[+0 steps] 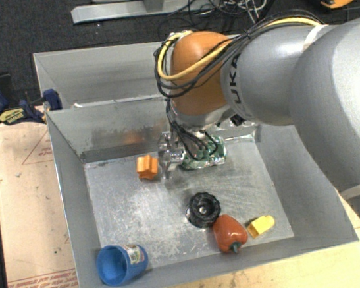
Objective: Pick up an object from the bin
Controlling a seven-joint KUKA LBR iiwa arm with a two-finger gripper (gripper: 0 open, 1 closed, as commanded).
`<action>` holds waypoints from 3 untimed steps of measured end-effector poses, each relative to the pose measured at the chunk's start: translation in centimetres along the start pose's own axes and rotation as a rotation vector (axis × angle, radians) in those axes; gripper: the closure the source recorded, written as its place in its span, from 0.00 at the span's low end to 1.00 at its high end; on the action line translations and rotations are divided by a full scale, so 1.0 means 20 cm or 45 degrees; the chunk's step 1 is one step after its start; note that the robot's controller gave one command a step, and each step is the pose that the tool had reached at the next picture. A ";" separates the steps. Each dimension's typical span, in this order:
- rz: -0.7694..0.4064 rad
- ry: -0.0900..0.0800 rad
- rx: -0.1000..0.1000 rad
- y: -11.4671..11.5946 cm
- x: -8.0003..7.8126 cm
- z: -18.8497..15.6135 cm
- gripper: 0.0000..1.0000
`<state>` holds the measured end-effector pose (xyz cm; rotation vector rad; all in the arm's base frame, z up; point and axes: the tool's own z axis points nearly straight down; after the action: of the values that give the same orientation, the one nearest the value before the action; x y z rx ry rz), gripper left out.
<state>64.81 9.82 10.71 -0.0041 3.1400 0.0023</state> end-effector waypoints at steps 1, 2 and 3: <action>-0.025 -0.005 0.000 0.00 -0.02 0.06 1.00; -0.020 0.005 0.001 0.01 0.02 0.02 1.00; -0.022 0.004 0.000 0.02 0.01 -0.22 1.00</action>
Offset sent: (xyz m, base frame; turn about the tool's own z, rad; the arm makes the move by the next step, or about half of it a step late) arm -0.0070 0.0037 0.0171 0.0045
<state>64.55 10.17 15.19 -0.0317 3.1427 0.0017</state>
